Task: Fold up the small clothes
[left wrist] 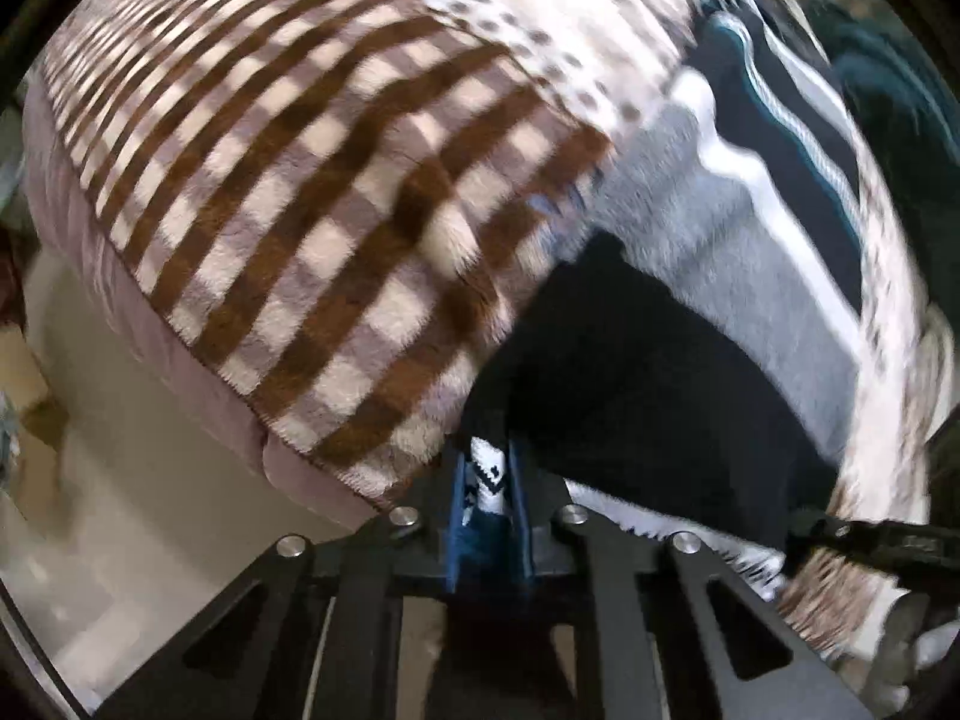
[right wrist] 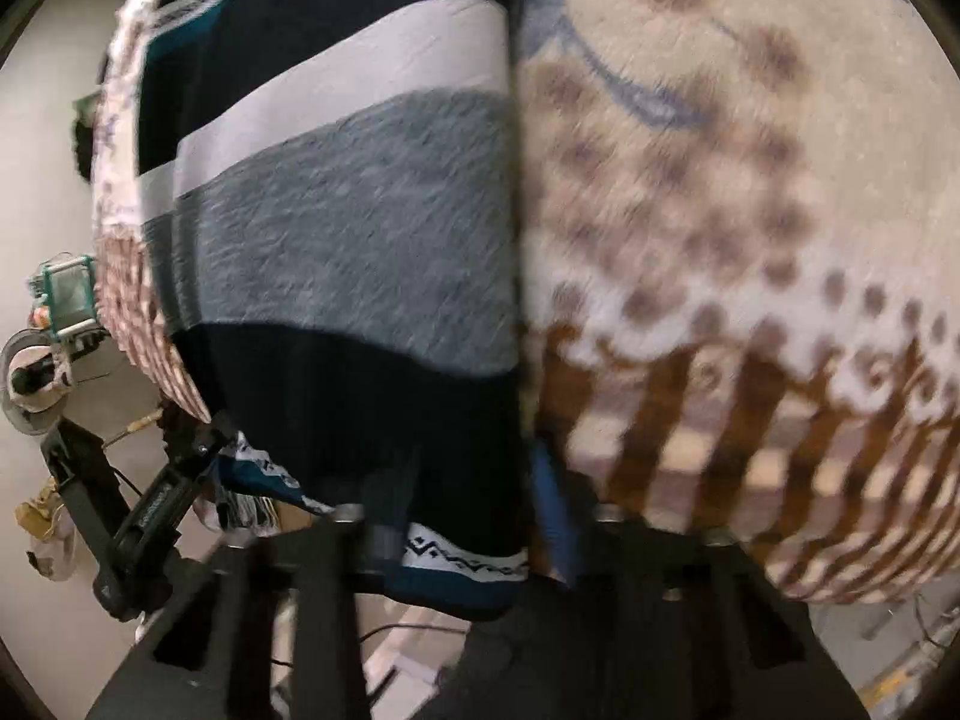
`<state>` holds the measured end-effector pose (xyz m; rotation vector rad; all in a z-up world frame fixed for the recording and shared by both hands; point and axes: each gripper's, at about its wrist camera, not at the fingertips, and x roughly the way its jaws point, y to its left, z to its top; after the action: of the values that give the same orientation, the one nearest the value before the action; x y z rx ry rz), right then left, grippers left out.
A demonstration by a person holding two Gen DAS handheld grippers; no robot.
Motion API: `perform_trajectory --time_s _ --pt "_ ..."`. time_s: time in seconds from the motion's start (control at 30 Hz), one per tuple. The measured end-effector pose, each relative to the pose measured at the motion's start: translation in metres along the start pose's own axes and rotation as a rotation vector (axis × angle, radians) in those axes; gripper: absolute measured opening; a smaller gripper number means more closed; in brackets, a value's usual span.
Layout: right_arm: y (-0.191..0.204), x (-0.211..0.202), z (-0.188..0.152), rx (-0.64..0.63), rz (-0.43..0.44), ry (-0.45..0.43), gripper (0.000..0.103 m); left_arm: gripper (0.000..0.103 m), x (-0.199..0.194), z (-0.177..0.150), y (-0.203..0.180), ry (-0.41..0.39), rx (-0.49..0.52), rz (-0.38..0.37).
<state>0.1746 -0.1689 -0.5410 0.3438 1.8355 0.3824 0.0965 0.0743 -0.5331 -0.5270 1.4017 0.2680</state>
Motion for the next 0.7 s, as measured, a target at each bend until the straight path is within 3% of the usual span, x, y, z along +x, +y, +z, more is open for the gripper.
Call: perform_trajectory --time_s 0.1,0.17,0.23,0.27,0.33,0.37,0.4,0.43,0.47,0.57,0.7 --pt "0.001 -0.002 -0.014 -0.087 -0.107 -0.053 0.007 0.015 0.002 -0.003 -0.001 0.047 0.012 0.032" --pt "-0.011 -0.004 -0.017 -0.047 -0.086 -0.040 0.007 0.015 -0.021 -0.001 -0.008 0.043 0.054 0.071" --pt "-0.016 -0.015 -0.011 -0.031 -0.018 -0.014 0.007 0.017 -0.059 0.013 -0.016 -0.009 0.086 0.076" --pt "-0.017 -0.025 -0.008 -0.025 -0.002 -0.010 0.008 0.021 -0.077 0.023 -0.020 -0.044 0.085 0.063" --pt "-0.018 -0.057 0.001 -0.033 0.021 -0.066 0.011 0.056 -0.109 0.044 -0.034 -0.120 0.081 0.003" --pt "-0.018 -0.073 0.008 -0.034 0.029 -0.099 0.017 0.067 -0.124 0.062 -0.045 -0.167 0.075 -0.052" --pt "-0.018 -0.089 0.014 -0.025 0.038 -0.136 0.036 0.076 -0.130 0.080 -0.057 -0.194 0.062 -0.087" --pt "-0.018 -0.105 0.023 -0.009 0.048 -0.172 0.051 0.076 -0.134 0.098 -0.067 -0.214 0.047 -0.130" --pt "-0.018 -0.119 0.032 0.013 0.056 -0.202 0.055 0.076 -0.135 0.125 -0.081 -0.226 0.036 -0.201" --pt "-0.019 -0.158 0.079 0.075 0.093 -0.288 0.056 0.076 -0.129 0.202 -0.126 -0.266 0.066 -0.264" --pt "-0.003 -0.183 0.162 0.116 0.031 -0.393 0.056 0.076 -0.094 0.303 -0.190 -0.255 0.179 -0.256"
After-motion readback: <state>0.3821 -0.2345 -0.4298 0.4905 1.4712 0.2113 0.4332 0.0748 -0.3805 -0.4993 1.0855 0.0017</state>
